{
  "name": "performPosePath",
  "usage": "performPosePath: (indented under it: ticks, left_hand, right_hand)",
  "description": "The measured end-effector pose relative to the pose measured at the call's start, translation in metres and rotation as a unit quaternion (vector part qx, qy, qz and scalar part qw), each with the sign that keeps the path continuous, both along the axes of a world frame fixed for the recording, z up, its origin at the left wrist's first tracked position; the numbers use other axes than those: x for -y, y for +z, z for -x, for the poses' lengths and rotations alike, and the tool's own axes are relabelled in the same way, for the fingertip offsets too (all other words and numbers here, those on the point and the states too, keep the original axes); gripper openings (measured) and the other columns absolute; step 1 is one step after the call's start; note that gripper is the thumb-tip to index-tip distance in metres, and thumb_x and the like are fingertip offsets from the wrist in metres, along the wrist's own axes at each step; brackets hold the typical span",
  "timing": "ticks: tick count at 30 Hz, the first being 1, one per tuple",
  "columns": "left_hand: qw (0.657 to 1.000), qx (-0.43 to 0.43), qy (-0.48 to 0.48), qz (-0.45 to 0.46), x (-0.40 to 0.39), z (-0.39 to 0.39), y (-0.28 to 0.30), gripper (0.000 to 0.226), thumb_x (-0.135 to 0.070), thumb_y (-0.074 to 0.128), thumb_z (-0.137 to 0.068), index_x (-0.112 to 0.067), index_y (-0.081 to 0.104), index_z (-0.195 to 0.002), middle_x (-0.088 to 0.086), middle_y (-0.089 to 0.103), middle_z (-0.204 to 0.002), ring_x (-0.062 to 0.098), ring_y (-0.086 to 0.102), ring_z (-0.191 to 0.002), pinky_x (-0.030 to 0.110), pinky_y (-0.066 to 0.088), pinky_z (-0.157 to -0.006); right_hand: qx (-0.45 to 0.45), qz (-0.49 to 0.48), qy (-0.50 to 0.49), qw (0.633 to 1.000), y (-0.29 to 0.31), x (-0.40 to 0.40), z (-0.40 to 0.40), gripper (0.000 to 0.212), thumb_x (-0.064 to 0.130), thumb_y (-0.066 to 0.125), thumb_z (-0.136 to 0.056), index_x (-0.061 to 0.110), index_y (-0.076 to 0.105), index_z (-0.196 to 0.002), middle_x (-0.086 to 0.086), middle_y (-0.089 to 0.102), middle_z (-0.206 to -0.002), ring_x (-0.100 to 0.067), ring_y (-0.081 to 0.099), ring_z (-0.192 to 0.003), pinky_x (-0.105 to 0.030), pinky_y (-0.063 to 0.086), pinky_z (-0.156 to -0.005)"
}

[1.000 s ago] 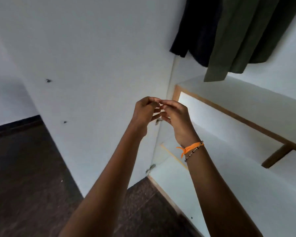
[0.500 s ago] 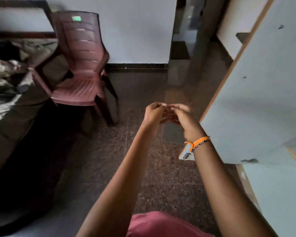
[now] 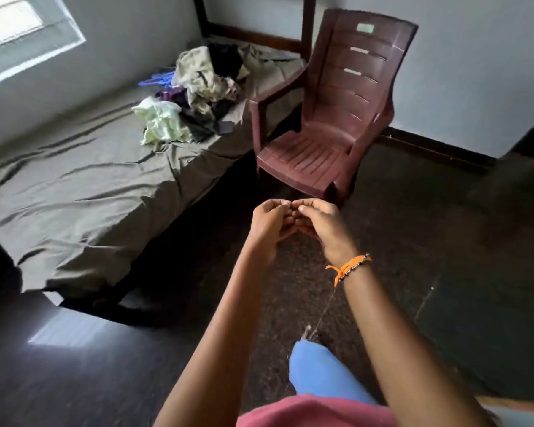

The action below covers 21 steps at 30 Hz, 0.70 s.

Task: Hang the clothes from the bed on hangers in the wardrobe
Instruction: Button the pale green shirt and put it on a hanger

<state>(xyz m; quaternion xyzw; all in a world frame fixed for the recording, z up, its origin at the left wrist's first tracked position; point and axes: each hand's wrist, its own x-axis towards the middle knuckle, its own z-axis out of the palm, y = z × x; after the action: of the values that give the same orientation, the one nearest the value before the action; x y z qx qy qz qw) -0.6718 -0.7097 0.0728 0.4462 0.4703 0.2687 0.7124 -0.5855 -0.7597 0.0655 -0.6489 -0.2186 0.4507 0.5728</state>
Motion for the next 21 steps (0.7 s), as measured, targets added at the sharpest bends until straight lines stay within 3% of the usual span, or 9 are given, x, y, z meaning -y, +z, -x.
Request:
performPosePath:
  ticks: [3,10,16,21]
  left_hand:
    - [0.999,-0.018,0.041,0.004,-0.059,0.008,-0.003,0.021,-0.007,0.043,-0.096,-0.017,0.054,-0.081,-0.002,0.056,-0.068,0.0,0.054,-0.051,0.019,0.049,-0.061]
    - [0.99,-0.039,0.135,0.001,-0.22,-0.001,0.008,0.017,-0.009,0.048,-0.095,-0.015,0.059,-0.084,-0.001,0.057,-0.073,0.008,0.053,-0.066,0.026,0.051,-0.07]
    - [0.98,-0.016,0.195,0.026,-0.335,-0.008,-0.007,0.015,-0.011,0.049,-0.095,-0.016,0.059,-0.085,-0.002,0.056,-0.075,0.008,0.053,-0.068,0.027,0.052,-0.07]
    - [0.977,0.006,0.209,0.046,-0.451,-0.013,-0.034,0.014,-0.009,0.049,-0.095,-0.012,0.058,-0.084,0.001,0.059,-0.07,0.013,0.055,-0.065,0.038,0.053,-0.08]
  right_hand:
    - [-0.013,-0.002,0.06,0.998,-0.006,-0.07,0.002,0.023,0.002,0.041,-0.095,0.013,0.061,-0.088,0.0,0.06,-0.073,-0.004,0.055,-0.064,-0.014,0.045,-0.059]
    - [0.018,0.008,0.179,0.984,0.004,-0.247,-0.024,0.022,0.006,0.043,-0.095,0.012,0.063,-0.096,0.003,0.061,-0.076,-0.006,0.054,-0.067,-0.019,0.044,-0.066]
    - [0.009,0.019,0.227,0.974,-0.006,-0.371,-0.039,0.023,0.008,0.043,-0.095,0.017,0.063,-0.09,0.002,0.061,-0.08,-0.007,0.055,-0.07,-0.019,0.043,-0.068]
    - [0.0,0.033,0.249,0.968,-0.031,-0.485,-0.042,0.023,0.006,0.043,-0.095,0.016,0.063,-0.088,0.002,0.062,-0.077,-0.006,0.056,-0.07,-0.018,0.044,-0.067]
